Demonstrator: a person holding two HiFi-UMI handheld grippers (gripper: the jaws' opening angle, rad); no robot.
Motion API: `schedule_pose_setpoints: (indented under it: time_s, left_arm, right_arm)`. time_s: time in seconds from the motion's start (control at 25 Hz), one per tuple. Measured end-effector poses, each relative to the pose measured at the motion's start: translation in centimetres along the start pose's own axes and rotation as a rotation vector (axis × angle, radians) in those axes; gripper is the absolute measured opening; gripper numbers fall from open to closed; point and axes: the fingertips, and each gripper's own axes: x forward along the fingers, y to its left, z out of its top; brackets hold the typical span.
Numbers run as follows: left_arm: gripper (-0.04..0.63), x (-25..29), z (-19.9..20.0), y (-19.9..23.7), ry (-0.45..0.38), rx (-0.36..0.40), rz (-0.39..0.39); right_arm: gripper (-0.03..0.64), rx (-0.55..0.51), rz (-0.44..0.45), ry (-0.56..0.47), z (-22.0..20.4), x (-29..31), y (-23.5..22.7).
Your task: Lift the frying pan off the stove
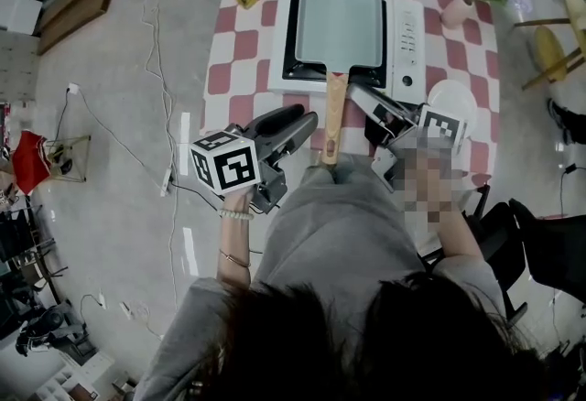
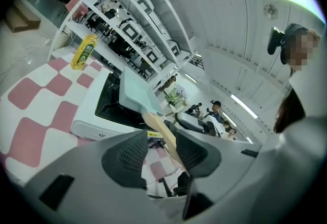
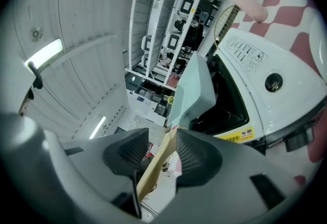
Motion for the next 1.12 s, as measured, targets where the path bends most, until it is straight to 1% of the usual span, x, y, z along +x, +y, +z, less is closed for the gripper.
schedule_pose_setpoints:
  time_s: [0.2, 0.28, 0.36, 0.72, 1.0, 1.12]
  left_arm:
    - [0.196, 0.5, -0.4, -0.2, 0.037, -0.068, -0.084]
    - [0.206, 0.8, -0.6, -0.3, 0.049, -0.103, -0.115]
    - [0.212, 1.2, -0.9, -0.5, 0.071, -0.123, -0.141]
    - [0.224, 2.7, -1.9, -1.3, 0.159, -0.140, -0.190]
    - [0.225, 3.2, -2.6, -1.6, 0.214, -0.143, -0.218]
    - [0.225, 3.4, -3.0, -1.9, 0.233, -0.160, -0.245]
  right_arm:
    - [0.215, 0.038, 0.010, -0.010, 0.0, 0.6, -0.3]
    - [0.225, 0.065, 0.008, -0.018, 0.0, 0.7, -0.7]
    - [0.235, 0.089, 0.009, -0.026, -0.1, 0.9, -1.0]
    - [0.256, 0.147, 0.021, -0.025, -0.6, 2.0, -1.8]
    - [0.264, 0.185, 0.041, -0.002, -1.2, 3.1, -2.3]
    - [0.264, 0.196, 0.052, 0.012, -1.4, 3.6, -2.3]
